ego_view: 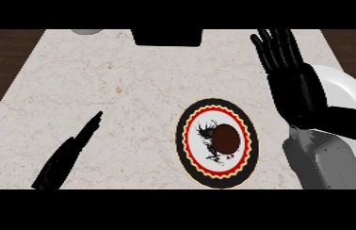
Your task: Pick the cupcake from the plate and place it in the plate
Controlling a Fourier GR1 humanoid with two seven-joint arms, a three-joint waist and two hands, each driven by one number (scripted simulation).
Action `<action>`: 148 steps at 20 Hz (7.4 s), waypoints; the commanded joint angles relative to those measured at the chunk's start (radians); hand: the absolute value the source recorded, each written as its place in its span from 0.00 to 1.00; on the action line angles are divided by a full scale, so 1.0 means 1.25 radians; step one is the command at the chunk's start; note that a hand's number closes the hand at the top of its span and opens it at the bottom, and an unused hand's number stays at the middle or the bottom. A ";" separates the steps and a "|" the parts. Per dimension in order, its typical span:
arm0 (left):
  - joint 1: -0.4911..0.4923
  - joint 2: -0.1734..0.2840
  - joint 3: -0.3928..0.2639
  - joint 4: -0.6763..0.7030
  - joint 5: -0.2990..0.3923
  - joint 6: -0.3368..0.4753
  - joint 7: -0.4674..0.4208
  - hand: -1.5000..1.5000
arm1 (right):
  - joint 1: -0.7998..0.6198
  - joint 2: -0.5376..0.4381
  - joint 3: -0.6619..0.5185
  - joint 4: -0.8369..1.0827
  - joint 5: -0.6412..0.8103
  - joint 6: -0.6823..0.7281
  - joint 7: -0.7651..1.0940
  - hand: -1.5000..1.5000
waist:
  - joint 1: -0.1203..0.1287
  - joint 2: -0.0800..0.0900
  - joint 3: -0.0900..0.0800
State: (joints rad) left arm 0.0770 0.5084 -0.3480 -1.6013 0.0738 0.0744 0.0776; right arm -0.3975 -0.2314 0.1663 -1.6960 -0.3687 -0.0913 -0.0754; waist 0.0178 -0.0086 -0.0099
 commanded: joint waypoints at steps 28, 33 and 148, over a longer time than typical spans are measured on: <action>-0.200 -0.138 0.158 0.149 0.098 0.079 0.047 0.50 | -0.212 -0.245 0.315 0.676 0.458 0.506 -0.775 0.00 | 0.022 0.020 0.010; -0.215 -0.115 0.202 0.176 0.117 0.046 0.032 0.50 | -0.231 -0.239 0.398 0.671 0.540 0.457 -0.748 0.00 | 0.005 0.013 0.008; -0.181 -0.215 0.329 0.130 -0.015 -0.044 0.090 0.50 | -0.150 -0.174 -0.499 0.709 0.595 -0.326 -0.155 0.00 | -0.014 0.003 0.008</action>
State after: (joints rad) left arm -0.1697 0.2443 0.0705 -1.4011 0.0593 0.0136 0.1672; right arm -0.5669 -0.4881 -0.4324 -0.7258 0.4492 -0.5095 -0.2187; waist -0.0027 -0.0034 0.0008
